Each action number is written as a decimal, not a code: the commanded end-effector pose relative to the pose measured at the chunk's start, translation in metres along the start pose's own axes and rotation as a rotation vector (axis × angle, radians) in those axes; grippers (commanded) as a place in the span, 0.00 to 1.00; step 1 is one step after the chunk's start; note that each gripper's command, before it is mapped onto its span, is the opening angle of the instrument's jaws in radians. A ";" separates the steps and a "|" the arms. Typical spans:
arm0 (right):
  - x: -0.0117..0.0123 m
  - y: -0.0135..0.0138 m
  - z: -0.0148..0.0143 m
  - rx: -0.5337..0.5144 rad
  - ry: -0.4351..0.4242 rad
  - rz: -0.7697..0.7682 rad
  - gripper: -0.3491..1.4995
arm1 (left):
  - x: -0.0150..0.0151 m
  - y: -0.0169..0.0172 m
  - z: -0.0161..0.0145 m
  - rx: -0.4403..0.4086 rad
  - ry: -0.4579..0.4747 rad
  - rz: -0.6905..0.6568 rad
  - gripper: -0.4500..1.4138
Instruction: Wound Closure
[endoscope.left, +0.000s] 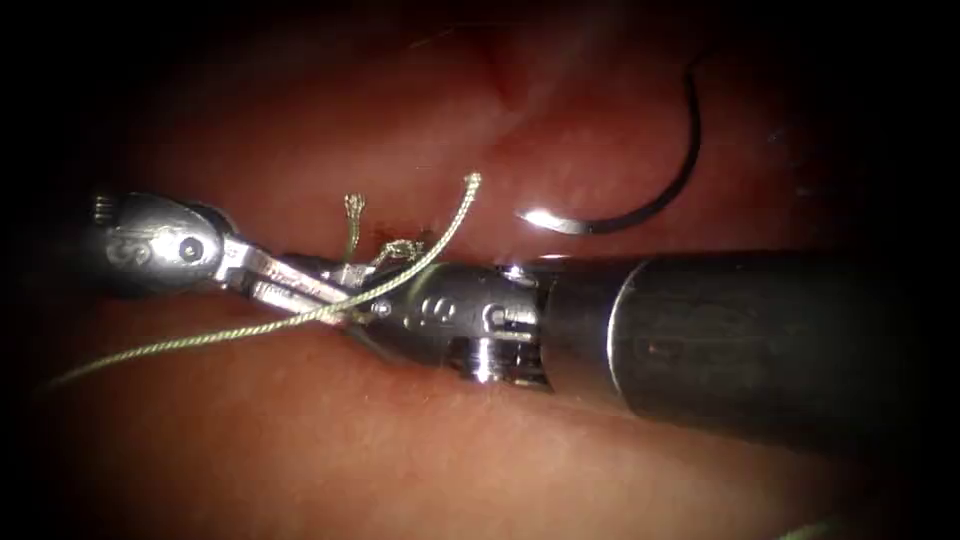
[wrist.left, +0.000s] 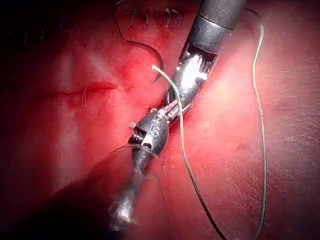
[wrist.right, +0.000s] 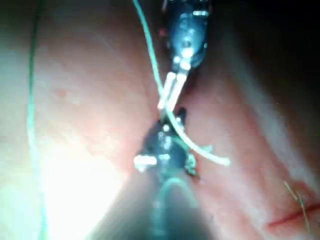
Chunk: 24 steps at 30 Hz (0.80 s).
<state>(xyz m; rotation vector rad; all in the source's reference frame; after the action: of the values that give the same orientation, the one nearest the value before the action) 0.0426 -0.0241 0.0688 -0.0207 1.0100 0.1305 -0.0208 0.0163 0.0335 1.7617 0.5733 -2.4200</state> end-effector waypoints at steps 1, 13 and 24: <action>-0.0002 0.0004 0.0000 -0.005 -0.008 -0.016 0.00 | -0.0004 -0.0003 0.0005 -0.001 0.002 0.002 0.00; 0.0020 0.0002 -0.0017 -0.101 0.015 -0.030 0.84 | -0.0005 -0.0003 -0.0001 -0.007 0.004 0.003 0.00; 0.0004 -0.0008 -0.0076 -0.137 0.020 0.055 0.99 | -0.0007 -0.0004 -0.0011 -0.009 0.005 0.003 0.00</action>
<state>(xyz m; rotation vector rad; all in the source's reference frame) 0.0360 -0.0253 0.0638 -0.1216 1.0220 0.2507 -0.0192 0.0168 0.0333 1.7632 0.5833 -2.4088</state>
